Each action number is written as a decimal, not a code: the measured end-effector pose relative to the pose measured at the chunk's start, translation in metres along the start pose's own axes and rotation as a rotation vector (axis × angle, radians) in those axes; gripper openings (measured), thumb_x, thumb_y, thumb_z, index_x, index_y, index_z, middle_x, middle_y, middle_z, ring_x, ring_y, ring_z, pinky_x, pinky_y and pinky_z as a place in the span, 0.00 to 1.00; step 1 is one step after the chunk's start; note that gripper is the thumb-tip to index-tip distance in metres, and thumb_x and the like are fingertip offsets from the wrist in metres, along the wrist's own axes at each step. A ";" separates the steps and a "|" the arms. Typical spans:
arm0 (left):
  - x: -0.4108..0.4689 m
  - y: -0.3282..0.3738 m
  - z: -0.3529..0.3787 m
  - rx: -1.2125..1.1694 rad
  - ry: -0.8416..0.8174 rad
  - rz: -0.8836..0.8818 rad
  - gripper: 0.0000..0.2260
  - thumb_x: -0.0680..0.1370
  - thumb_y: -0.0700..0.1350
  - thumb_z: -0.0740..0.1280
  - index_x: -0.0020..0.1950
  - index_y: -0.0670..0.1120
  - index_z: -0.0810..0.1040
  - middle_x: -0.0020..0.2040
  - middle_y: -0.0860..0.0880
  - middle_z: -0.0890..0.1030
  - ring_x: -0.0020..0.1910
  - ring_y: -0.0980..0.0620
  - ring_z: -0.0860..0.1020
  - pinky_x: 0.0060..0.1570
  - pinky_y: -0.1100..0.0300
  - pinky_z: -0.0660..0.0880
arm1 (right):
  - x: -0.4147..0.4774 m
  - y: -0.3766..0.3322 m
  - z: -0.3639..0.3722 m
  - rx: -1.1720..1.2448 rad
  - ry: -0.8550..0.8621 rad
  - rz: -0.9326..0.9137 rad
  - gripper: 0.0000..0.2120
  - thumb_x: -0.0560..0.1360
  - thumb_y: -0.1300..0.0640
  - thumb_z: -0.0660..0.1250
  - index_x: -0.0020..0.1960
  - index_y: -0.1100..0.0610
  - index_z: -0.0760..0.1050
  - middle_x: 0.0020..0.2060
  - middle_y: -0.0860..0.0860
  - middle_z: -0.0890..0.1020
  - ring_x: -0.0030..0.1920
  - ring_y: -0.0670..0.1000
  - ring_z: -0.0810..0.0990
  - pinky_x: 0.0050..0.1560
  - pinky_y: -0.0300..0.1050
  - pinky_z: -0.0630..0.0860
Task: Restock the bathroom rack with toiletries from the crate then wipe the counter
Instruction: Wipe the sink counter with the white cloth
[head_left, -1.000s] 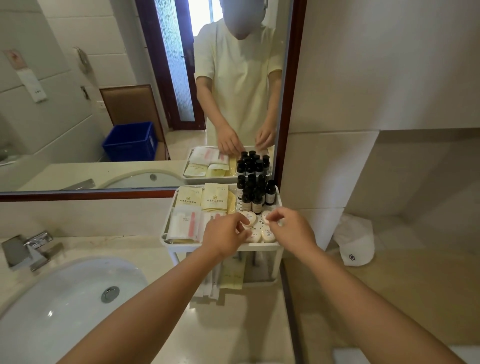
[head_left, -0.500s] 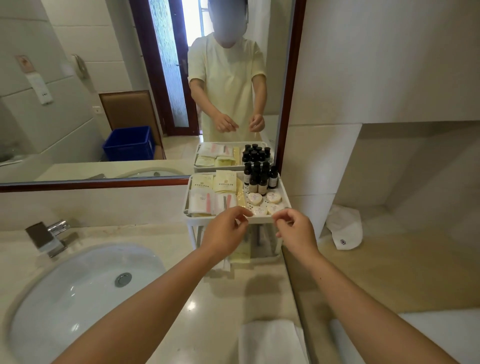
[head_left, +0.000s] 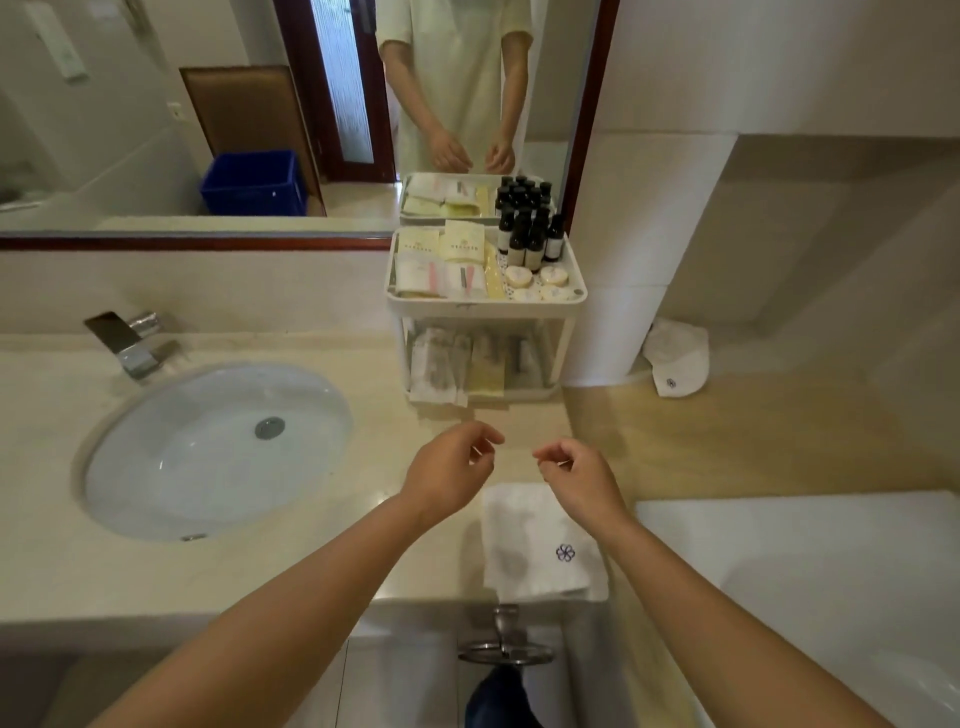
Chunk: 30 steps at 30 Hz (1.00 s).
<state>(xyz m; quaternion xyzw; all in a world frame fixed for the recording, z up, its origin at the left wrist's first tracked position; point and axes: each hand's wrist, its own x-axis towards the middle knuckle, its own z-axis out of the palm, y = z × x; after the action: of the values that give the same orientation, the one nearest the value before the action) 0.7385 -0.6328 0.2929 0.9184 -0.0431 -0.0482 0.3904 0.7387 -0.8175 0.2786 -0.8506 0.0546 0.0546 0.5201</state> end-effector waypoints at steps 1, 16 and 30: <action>-0.007 -0.003 0.005 0.000 -0.013 -0.008 0.11 0.77 0.45 0.64 0.55 0.58 0.76 0.47 0.61 0.78 0.46 0.62 0.77 0.45 0.66 0.73 | -0.006 0.008 0.002 0.002 -0.007 0.013 0.12 0.74 0.64 0.64 0.43 0.48 0.79 0.41 0.45 0.82 0.42 0.48 0.80 0.39 0.33 0.73; -0.055 -0.047 0.077 0.138 -0.292 -0.056 0.16 0.76 0.46 0.66 0.64 0.54 0.74 0.62 0.55 0.77 0.60 0.56 0.75 0.59 0.60 0.72 | -0.058 0.094 0.025 -0.252 -0.185 0.162 0.23 0.74 0.60 0.66 0.67 0.48 0.72 0.64 0.44 0.76 0.64 0.46 0.74 0.60 0.40 0.72; -0.035 -0.076 0.119 0.447 -0.448 0.094 0.30 0.68 0.51 0.74 0.68 0.52 0.68 0.68 0.51 0.66 0.69 0.49 0.61 0.63 0.57 0.66 | -0.025 0.124 0.034 -1.005 -0.394 -0.250 0.32 0.67 0.61 0.71 0.68 0.48 0.64 0.67 0.50 0.64 0.66 0.52 0.64 0.60 0.44 0.66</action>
<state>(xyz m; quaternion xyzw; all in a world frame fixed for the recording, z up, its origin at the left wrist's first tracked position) 0.6920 -0.6608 0.1579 0.9450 -0.1797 -0.2206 0.1613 0.6943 -0.8424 0.1578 -0.9678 -0.1779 0.1699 0.0528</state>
